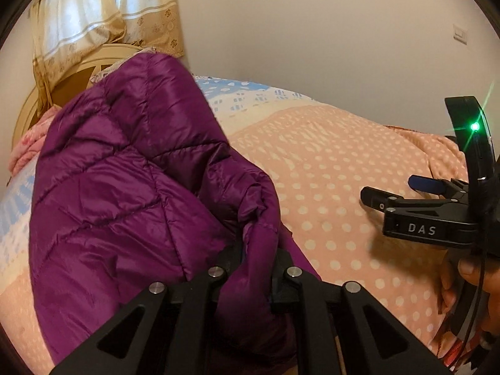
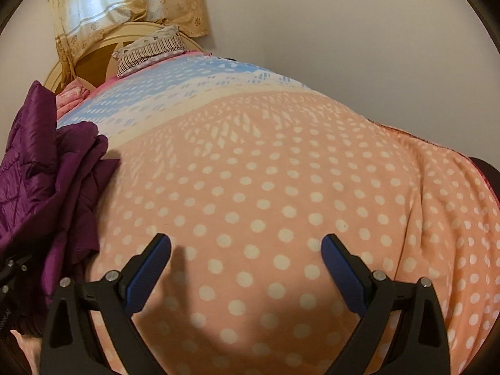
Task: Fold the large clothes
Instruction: 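Grasp the folded jacket edge with the left gripper and lift it, then grasp the jacket bundle with the right gripper while the left gripper holds its other side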
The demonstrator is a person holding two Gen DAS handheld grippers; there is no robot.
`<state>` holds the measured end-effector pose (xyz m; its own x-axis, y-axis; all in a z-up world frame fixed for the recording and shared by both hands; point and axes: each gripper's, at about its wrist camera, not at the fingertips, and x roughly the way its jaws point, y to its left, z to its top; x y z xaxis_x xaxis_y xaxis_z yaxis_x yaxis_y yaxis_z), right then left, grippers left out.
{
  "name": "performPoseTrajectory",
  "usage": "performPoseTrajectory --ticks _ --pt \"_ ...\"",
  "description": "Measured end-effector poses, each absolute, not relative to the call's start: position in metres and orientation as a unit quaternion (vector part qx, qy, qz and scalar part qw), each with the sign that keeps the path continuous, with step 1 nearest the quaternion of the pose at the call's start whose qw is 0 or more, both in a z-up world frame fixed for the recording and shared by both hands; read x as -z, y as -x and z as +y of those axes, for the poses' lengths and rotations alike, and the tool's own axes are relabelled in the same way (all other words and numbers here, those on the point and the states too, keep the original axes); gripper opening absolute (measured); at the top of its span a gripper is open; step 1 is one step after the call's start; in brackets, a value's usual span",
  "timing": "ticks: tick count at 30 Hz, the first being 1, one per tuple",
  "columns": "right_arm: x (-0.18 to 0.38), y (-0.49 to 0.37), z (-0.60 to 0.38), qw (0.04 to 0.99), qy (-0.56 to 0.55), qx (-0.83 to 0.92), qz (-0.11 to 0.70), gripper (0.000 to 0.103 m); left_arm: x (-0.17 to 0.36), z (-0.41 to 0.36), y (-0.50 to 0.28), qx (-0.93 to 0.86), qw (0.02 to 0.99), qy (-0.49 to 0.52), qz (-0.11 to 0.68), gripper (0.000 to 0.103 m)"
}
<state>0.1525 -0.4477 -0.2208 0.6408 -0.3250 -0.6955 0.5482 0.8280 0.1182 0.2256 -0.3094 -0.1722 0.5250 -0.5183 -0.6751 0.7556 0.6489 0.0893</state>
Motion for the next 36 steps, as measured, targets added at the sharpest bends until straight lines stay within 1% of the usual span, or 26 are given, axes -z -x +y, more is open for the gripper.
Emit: performPoseTrajectory --ticks 1,2,3,4,6,7,10,11,12,14,16,18,19,21,25,27,29,32,34,35,36 --pt "0.222 -0.153 -0.447 0.892 -0.159 0.244 0.346 0.100 0.169 -0.310 -0.222 0.367 0.853 -0.200 0.313 0.012" --pt "0.222 -0.154 -0.447 0.892 -0.157 0.244 0.347 0.101 0.166 -0.310 -0.218 0.363 0.853 -0.209 0.311 0.017" --pt "0.223 -0.156 -0.448 0.892 -0.156 0.243 0.347 0.101 0.162 -0.311 -0.213 0.361 0.853 -0.219 0.305 0.025" --pt "0.224 -0.156 -0.450 0.892 -0.156 0.243 0.347 0.101 0.158 -0.311 -0.210 0.360 0.854 -0.226 0.299 0.031" --pt "0.223 -0.155 -0.449 0.891 -0.158 0.245 0.348 0.101 0.148 -0.312 -0.193 0.358 0.861 -0.233 0.277 0.067" --pt "0.223 -0.155 -0.449 0.890 -0.159 0.245 0.349 0.101 0.142 -0.308 -0.185 0.362 0.862 -0.231 0.270 0.072" --pt "0.219 -0.155 -0.452 0.888 -0.164 0.246 0.352 0.100 0.125 -0.295 -0.168 0.375 0.862 -0.225 0.256 0.074" --pt "0.215 -0.155 -0.452 0.889 -0.163 0.247 0.350 0.097 0.122 -0.292 -0.166 0.375 0.863 -0.223 0.255 0.074" --pt "0.211 -0.155 -0.451 0.890 -0.162 0.247 0.348 0.088 0.112 -0.278 -0.164 0.376 0.867 -0.210 0.249 0.074" --pt "0.197 -0.157 -0.448 0.893 -0.164 0.240 0.344 0.078 0.098 -0.259 -0.166 0.372 0.876 -0.187 0.244 0.074" --pt "0.175 -0.162 -0.438 0.902 -0.159 0.229 0.331 0.073 0.082 -0.224 -0.185 0.341 0.895 -0.156 0.241 0.078" --pt "0.153 -0.171 -0.423 0.912 -0.149 0.213 0.317 0.071 0.078 -0.200 -0.211 0.287 0.914 -0.143 0.247 0.085" --pt "0.141 -0.179 -0.412 0.918 -0.143 0.199 0.312 0.071 0.080 -0.183 -0.235 0.242 0.926 -0.138 0.254 0.085" --pt "0.115 -0.204 -0.382 0.930 -0.121 0.168 0.305 0.063 0.089 -0.160 -0.277 0.158 0.940 -0.129 0.274 0.085" --pt "0.077 -0.251 -0.320 0.943 -0.067 0.142 0.293 0.062 0.107 -0.115 -0.345 0.042 0.946 -0.065 0.313 0.085" --pt "0.068 -0.273 -0.295 0.947 -0.063 0.122 0.289 0.062 0.112 -0.097 -0.366 0.033 0.941 -0.004 0.337 0.085" --pt "0.067 -0.298 -0.272 0.949 -0.059 0.103 0.291 0.062 0.119 -0.094 -0.377 0.046 0.933 0.038 0.354 0.085" --pt "0.088 -0.334 -0.260 0.951 -0.056 0.093 0.290 0.062 0.131 -0.099 -0.392 0.062 0.924 0.076 0.370 0.086" --pt "0.111 -0.348 -0.268 0.946 -0.071 0.088 0.305 0.055 0.137 -0.109 -0.394 0.086 0.918 0.094 0.375 0.085" --pt "0.124 -0.353 -0.274 0.940 -0.069 0.097 0.320 0.049 0.138 -0.117 -0.392 0.093 0.917 0.097 0.376 0.086" --pt "0.136 -0.352 -0.285 0.936 -0.079 0.099 0.327 0.047 0.140 -0.126 -0.396 0.103 0.915 0.096 0.377 0.086"
